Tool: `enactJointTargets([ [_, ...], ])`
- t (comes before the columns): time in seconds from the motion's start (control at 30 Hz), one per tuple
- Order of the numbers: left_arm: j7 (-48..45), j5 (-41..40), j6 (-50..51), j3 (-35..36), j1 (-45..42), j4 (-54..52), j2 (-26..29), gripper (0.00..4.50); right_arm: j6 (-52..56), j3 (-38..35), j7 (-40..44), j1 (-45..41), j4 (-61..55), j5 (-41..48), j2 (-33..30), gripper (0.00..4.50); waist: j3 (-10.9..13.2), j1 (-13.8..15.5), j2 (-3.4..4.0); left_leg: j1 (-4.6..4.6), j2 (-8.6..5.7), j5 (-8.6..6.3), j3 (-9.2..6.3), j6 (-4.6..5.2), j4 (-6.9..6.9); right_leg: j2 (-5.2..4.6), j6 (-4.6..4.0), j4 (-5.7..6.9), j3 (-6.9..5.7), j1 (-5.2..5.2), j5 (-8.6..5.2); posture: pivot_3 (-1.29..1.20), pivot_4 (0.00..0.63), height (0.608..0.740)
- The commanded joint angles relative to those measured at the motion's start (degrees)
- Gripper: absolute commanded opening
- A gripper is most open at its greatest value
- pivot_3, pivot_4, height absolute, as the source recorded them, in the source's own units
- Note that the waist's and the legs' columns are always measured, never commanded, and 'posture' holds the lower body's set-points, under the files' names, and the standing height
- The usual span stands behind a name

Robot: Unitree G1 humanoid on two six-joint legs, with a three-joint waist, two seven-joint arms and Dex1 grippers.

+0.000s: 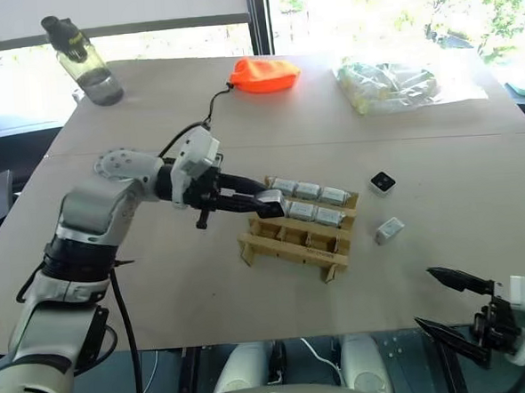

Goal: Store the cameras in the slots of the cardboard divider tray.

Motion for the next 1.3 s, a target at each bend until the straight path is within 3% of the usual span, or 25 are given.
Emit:
enactJointTargets([
  [0.03, 0.0, 1.0, -2.3, -0.5, 0.7, -2.2, 0.0, 0.74, -5.3, -2.5, 6.0, -2.1, 4.5, -0.7, 0.2, 4.43, 0.0, 0.2, 0.02, 0.00, 0.00, 0.00, -0.02, 0.00, 0.00, 0.01, -0.05, 0.01, 0.03, 0.00, -0.02, 0.00, 0.150, 0.726],
  [0.4, -2.7, 3.2, -8.6, -2.0, 2.9, -1.5, -0.1, 0.74, -4.1, -3.5, 7.7, -5.8, 5.8, 0.5, 0.3, 4.43, 0.0, 0.4, 0.09, -0.16, -0.04, 0.11, -0.06, -0.21, 0.00, -0.02, -0.06, -0.15, 0.10, -0.01, 0.21, 0.00, 0.150, 0.726],
  [0.63, -9.7, 7.4, -19.7, -4.6, -0.9, 8.3, 0.2, 0.74, -3.6, -3.9, 6.3, -5.1, 5.1, 0.0, 0.5, 4.43, -0.1, 0.4, 0.10, -0.14, -0.04, 0.04, -0.06, -0.08, 0.00, -0.01, -0.06, -0.14, 0.05, 0.00, 0.21, 0.00, 0.150, 0.726],
  [0.83, -10.0, 9.6, -26.2, -5.7, -3.1, 15.0, -1.5, 0.74, -3.3, -4.1, 5.3, -4.5, 3.4, 0.0, 1.1, 4.43, -0.1, 0.4, 0.12, -0.14, -0.04, 0.04, -0.04, -0.08, 0.01, -0.01, -0.06, -0.14, 0.04, 0.00, 0.21, 0.00, 0.150, 0.726],
  [1.2, -10.0, 11.0, -24.5, -7.1, -5.0, 18.4, -3.5, 0.74, -2.9, -3.8, 3.3, -4.2, 1.2, -0.6, 1.6, 4.43, -0.1, 0.3, 0.12, -0.15, -0.03, 0.02, -0.05, -0.05, 0.01, 0.00, -0.05, -0.14, 0.01, -0.01, 0.21, 0.00, 0.150, 0.726],
  [1.23, -10.0, 11.0, -24.5, -7.2, -5.1, 18.4, -3.3, 1.74, -2.8, -3.8, 3.0, -4.2, 0.9, -0.6, 1.6, 4.50, -0.1, 0.3, 0.12, -0.15, -0.03, 0.03, -0.05, -0.05, 0.01, 0.00, -0.05, -0.14, 0.01, -0.01, 0.21, 0.00, 0.150, 0.726],
  [1.3, -10.0, 10.5, -24.5, -6.6, -5.3, 18.4, -3.5, 2.40, -2.6, -3.8, 2.5, -4.2, 0.4, -0.7, 1.6, 4.50, -0.1, 0.3, 0.12, -0.15, -0.03, 0.02, -0.05, -0.04, 0.01, -0.01, -0.05, -0.14, 0.01, -0.01, 0.21, 0.00, 0.150, 0.726],
])
